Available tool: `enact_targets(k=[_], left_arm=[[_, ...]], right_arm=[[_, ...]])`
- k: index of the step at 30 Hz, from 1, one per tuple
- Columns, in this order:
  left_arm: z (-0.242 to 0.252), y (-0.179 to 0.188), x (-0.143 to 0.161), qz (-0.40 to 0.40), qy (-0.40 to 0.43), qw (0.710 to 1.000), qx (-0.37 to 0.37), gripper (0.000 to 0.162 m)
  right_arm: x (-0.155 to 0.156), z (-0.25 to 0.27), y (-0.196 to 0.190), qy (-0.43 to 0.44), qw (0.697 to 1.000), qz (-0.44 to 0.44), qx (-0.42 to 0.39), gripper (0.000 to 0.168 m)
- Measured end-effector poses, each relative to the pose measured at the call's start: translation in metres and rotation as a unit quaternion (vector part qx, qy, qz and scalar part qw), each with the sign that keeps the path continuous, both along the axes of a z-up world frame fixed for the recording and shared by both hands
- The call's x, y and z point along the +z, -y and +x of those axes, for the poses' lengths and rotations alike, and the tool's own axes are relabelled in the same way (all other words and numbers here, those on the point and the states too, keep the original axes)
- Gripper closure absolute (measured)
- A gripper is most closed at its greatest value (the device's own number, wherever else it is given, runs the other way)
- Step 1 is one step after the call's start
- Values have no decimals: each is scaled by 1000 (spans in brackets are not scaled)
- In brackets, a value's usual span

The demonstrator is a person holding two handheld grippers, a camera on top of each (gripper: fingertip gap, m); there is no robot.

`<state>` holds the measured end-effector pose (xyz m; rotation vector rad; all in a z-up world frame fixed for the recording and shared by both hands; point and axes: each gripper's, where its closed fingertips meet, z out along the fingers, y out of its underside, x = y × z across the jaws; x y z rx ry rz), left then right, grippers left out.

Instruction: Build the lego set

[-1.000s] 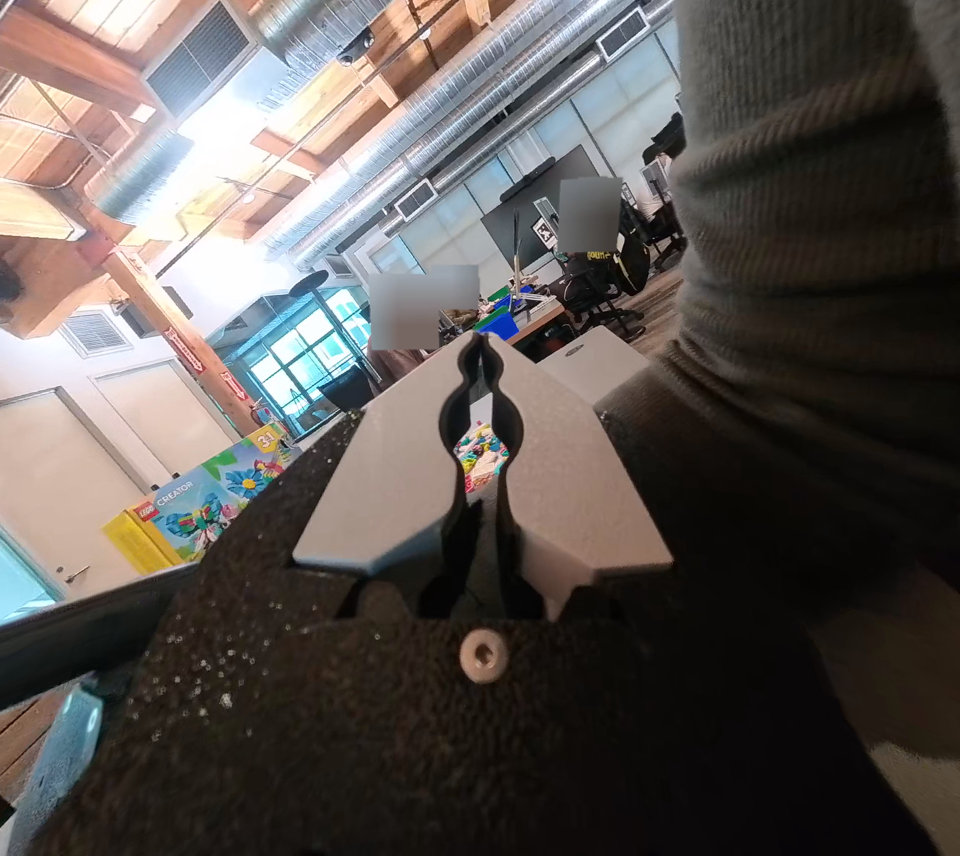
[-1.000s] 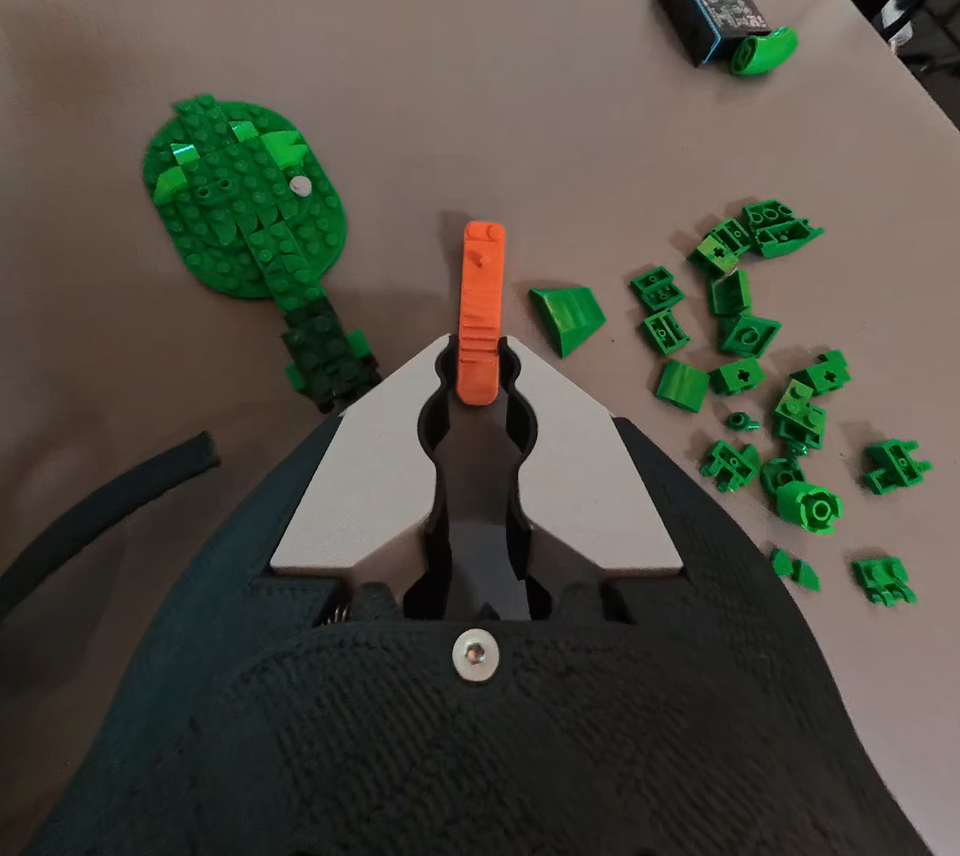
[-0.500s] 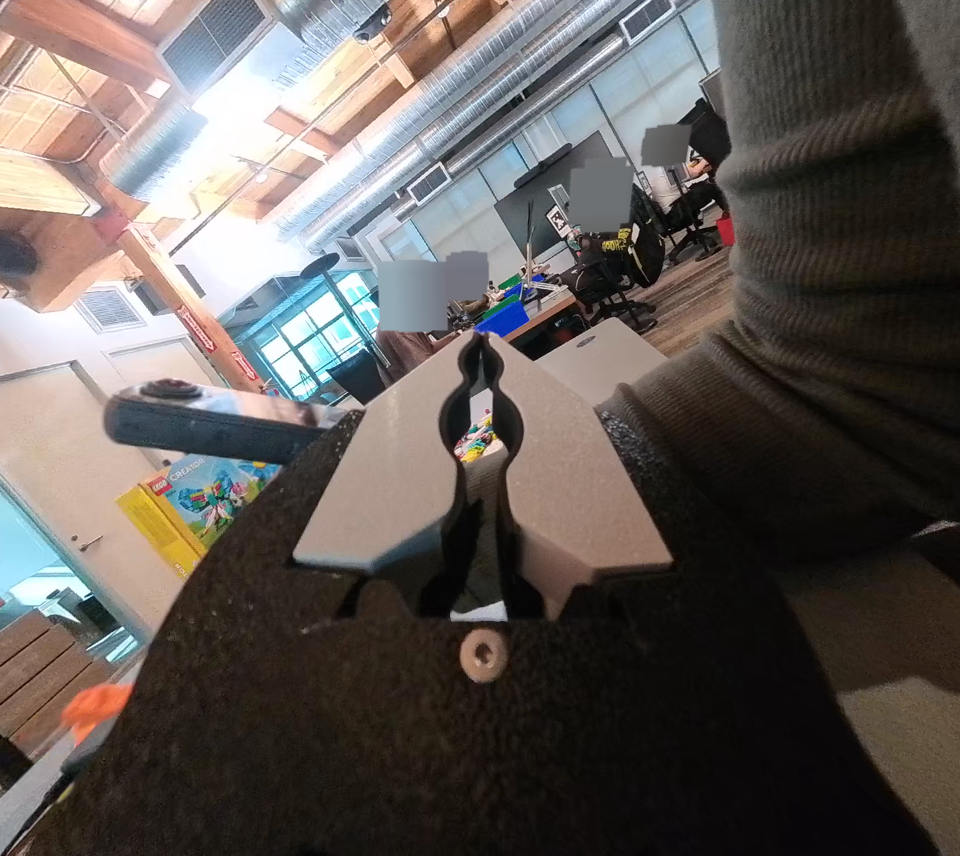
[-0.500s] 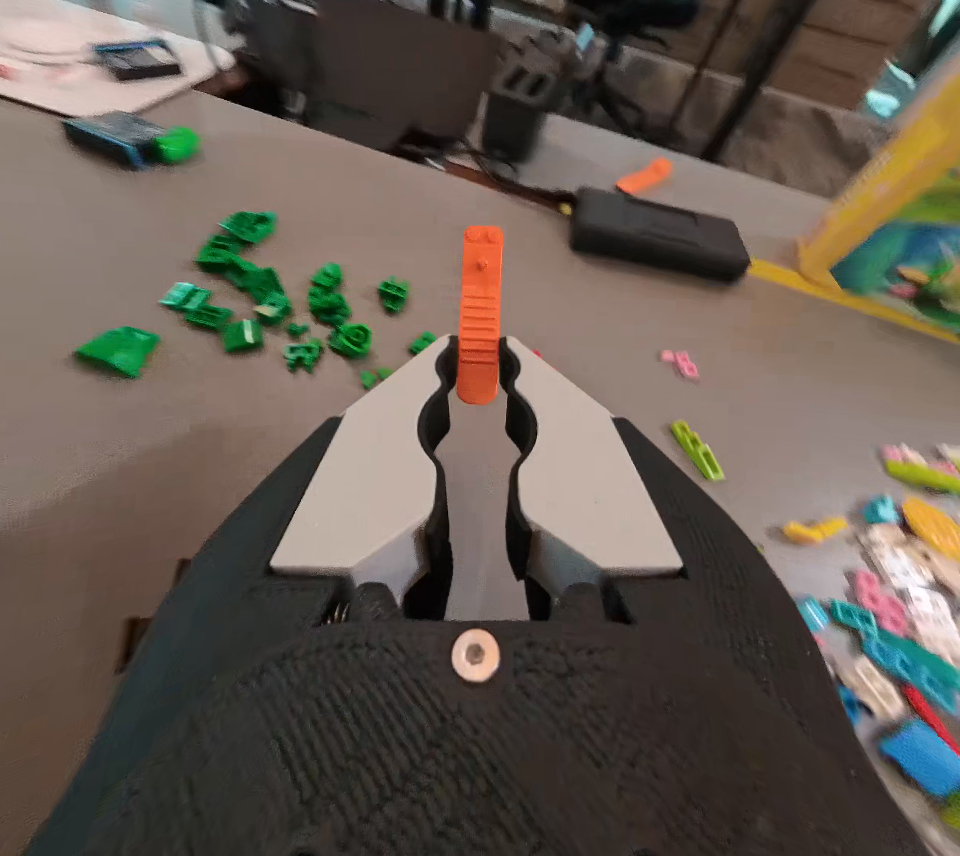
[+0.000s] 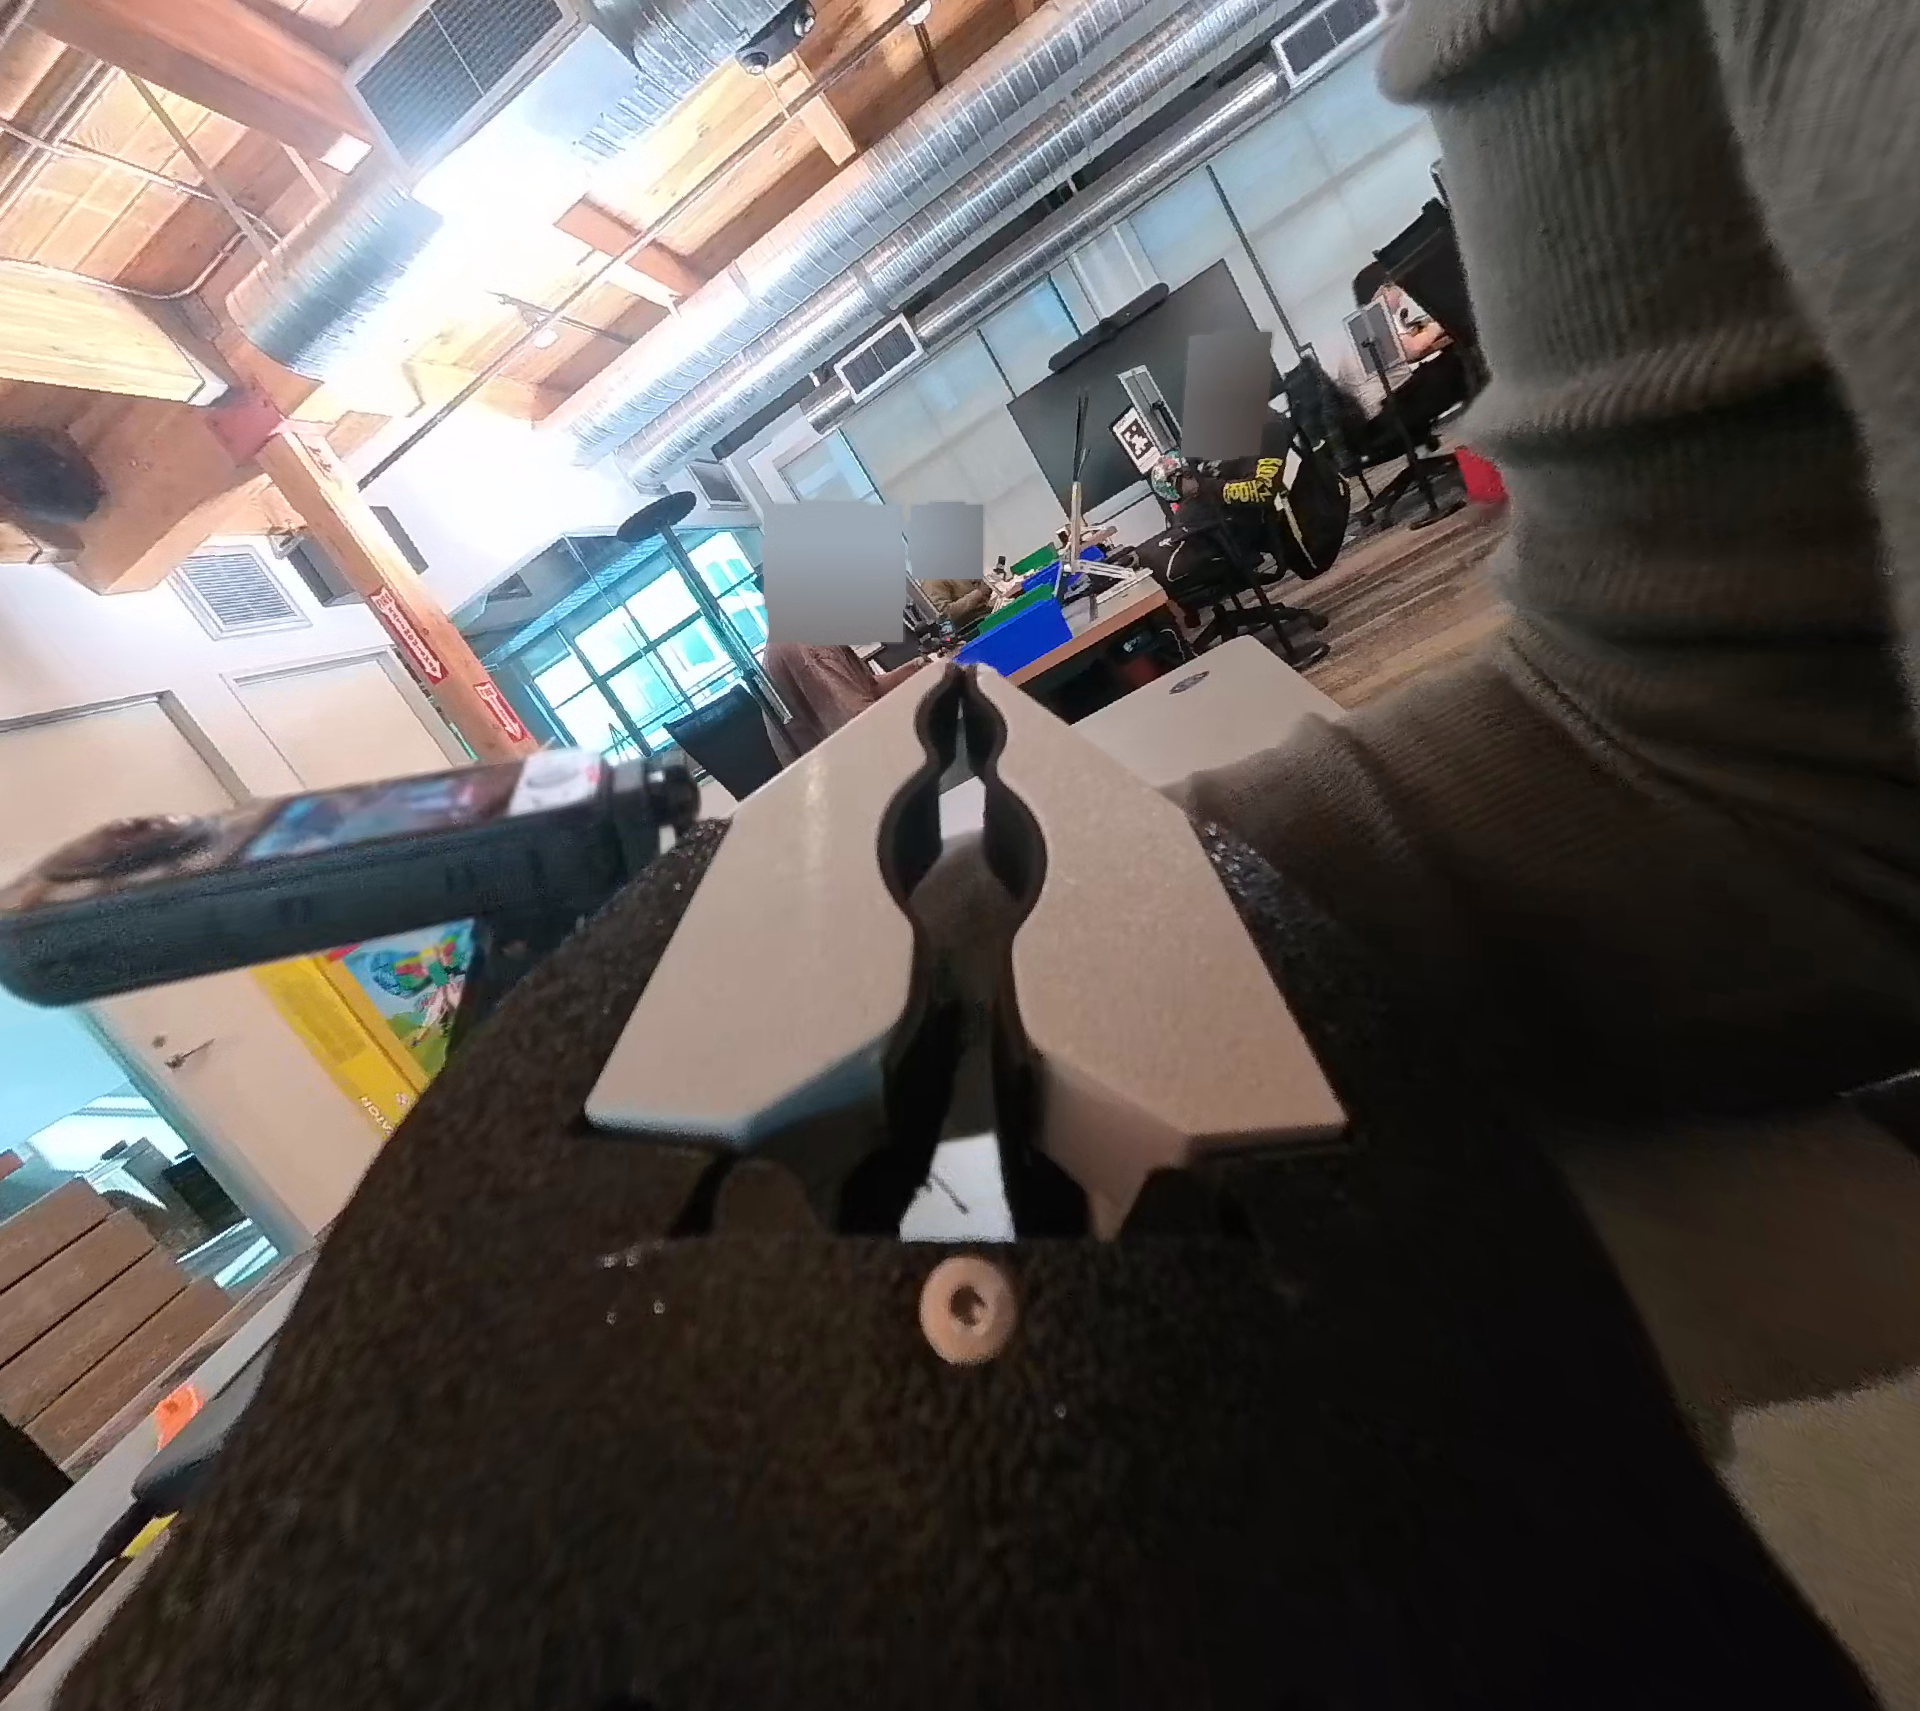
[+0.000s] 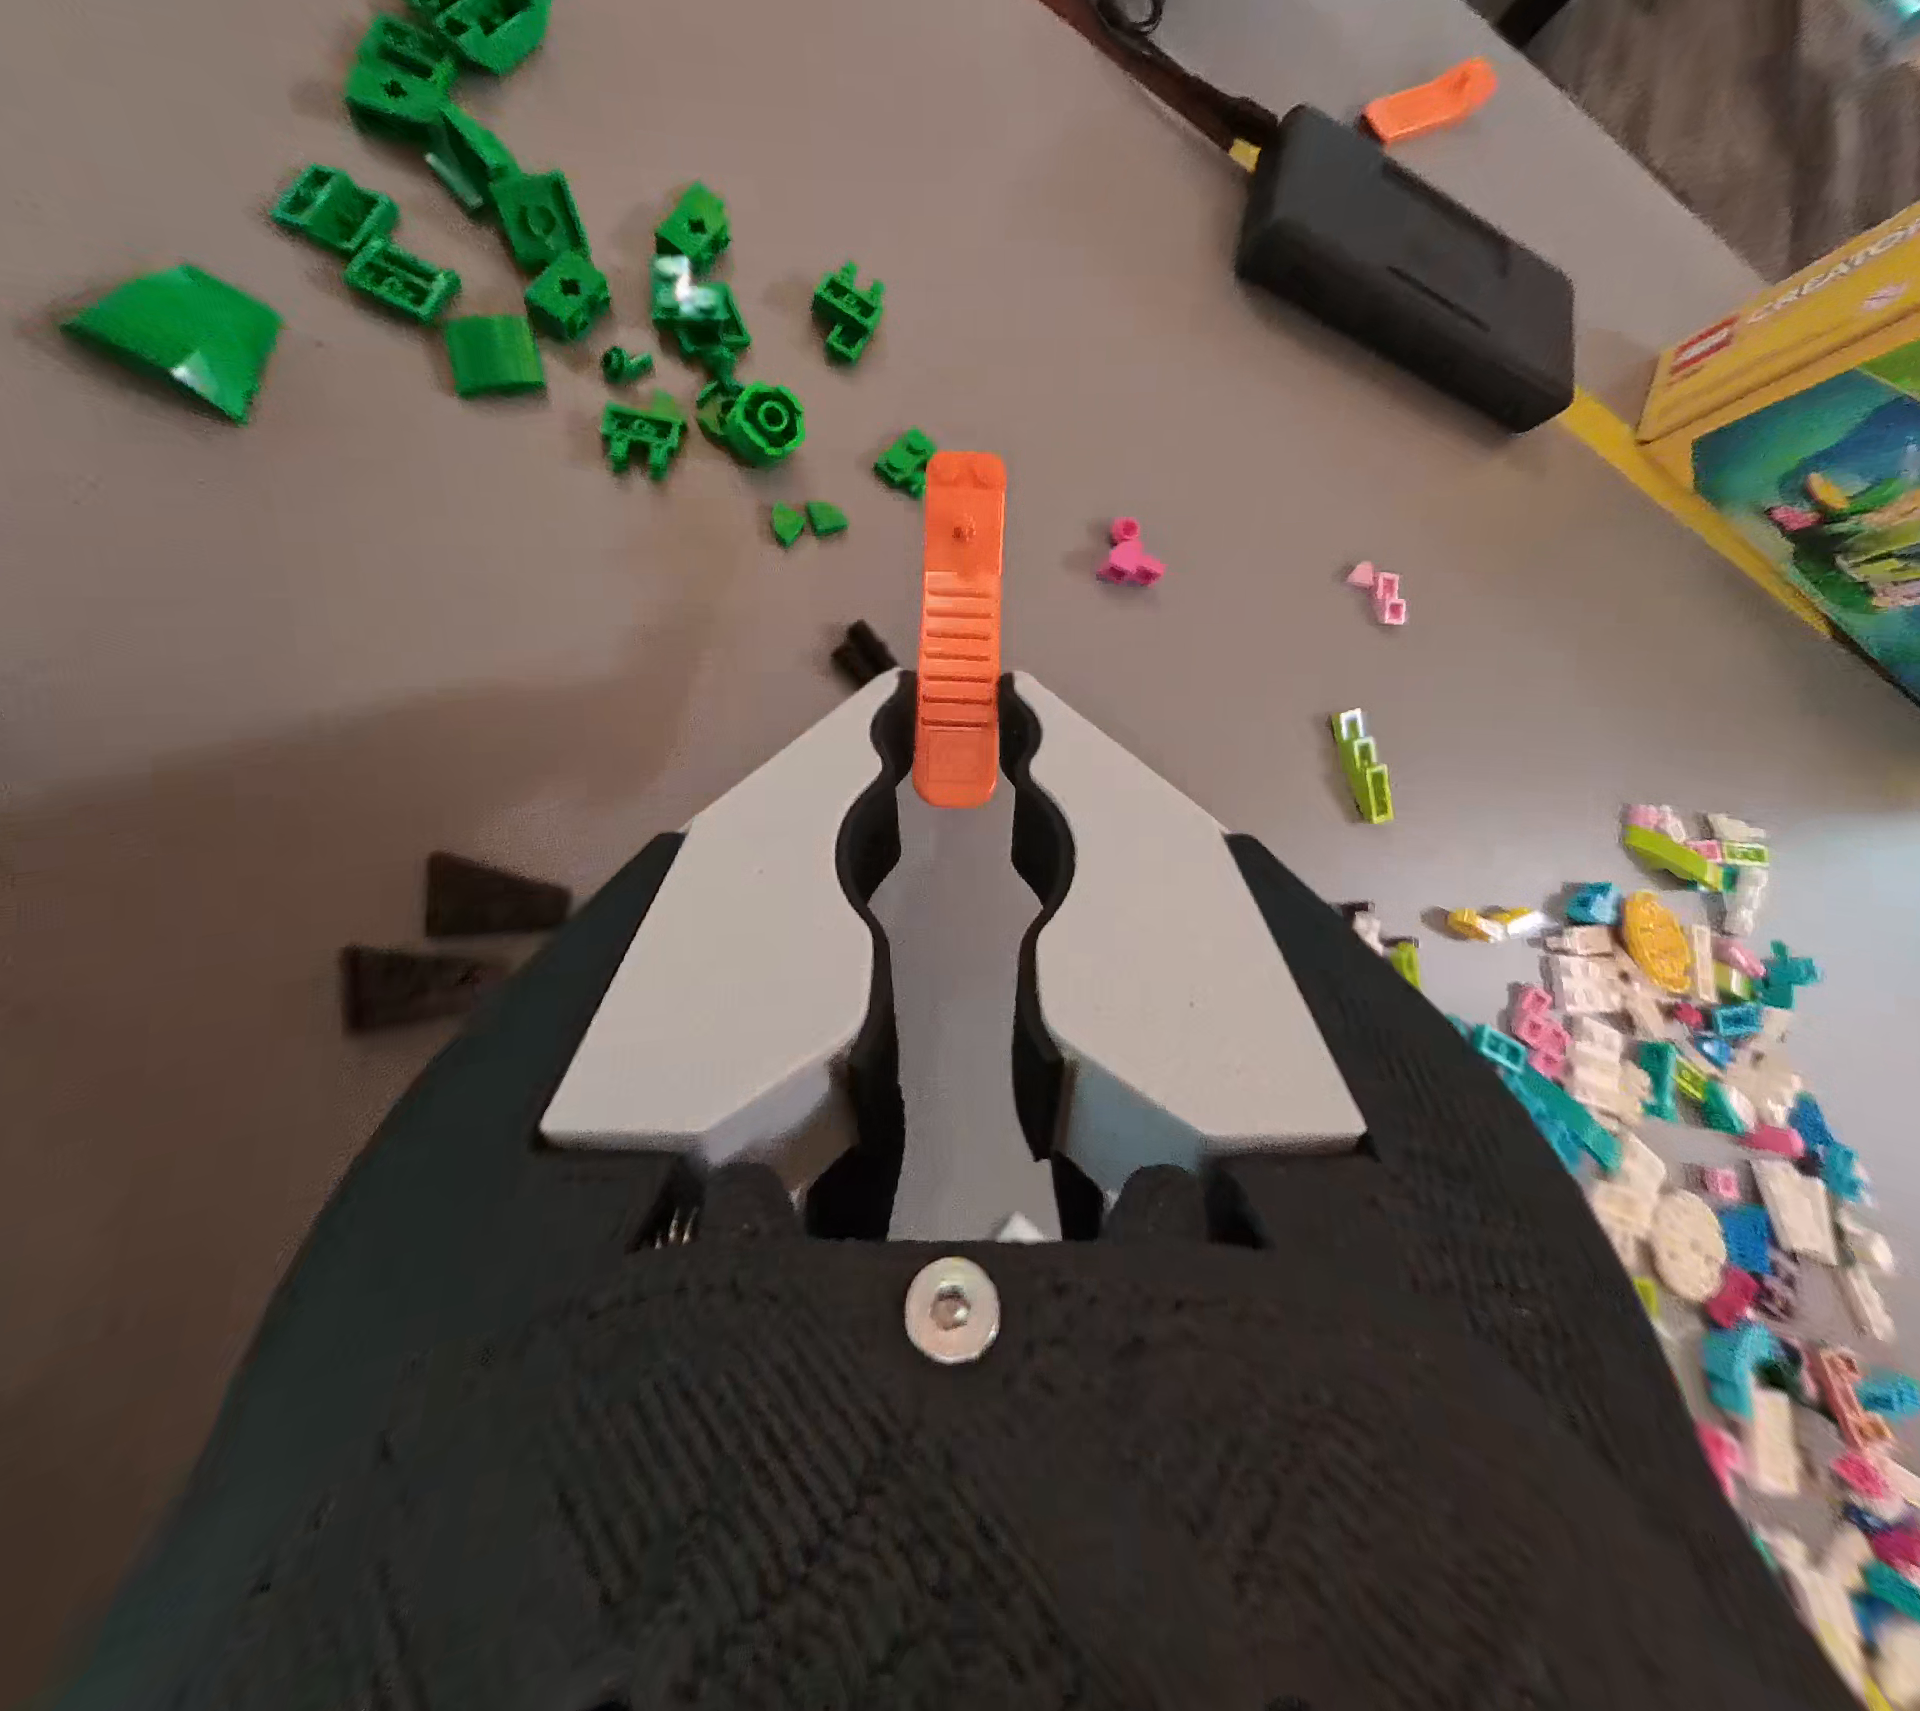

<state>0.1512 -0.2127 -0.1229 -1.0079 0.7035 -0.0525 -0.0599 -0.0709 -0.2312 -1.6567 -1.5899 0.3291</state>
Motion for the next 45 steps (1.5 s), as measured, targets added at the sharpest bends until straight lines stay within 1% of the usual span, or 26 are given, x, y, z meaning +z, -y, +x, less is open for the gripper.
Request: enact_targets(k=[1,3,5,9,17,21,28,34,38,40,45], left_arm=[[0,0,0,0,-1,1000,0,162],[1,0,0,0,-2,1000,-1,162],[1,0,-1,-1,-3,1000,-2,162],[3,0,-2,-2,-5,1000,-4,162],[4,0,-3,-2,-10,1000,-5,162],[4,0,-3,-3,-11,1000,-5,162],[5,0,-4,-3,-13,1000,-7,162],[5,0,-5,-3,-15,1000,-5,162],[2,1,-3,-10,6,1000,-8,162],[1,0,-3,-9,5,1000,-4,162],[5,5,-3,4,-8,1000,-5,162]], right_arm=[[3,3,5,9,1000,-6,5,154],[4,4,20,6,998,-52,25,154],[-3,6,29,10,995,-93,38,154],[-19,12,22,44,996,-79,25,154],[-31,9,37,64,992,-102,46,154],[-36,9,31,63,992,-105,35,154],[-36,4,19,35,994,-104,4,154],[-36,-1,0,14,993,-106,-44,154],[-37,-9,-11,4,990,-123,-70,154],[-37,-14,-15,6,989,-128,-79,154],[-36,-31,-23,42,990,-106,-79,154]])
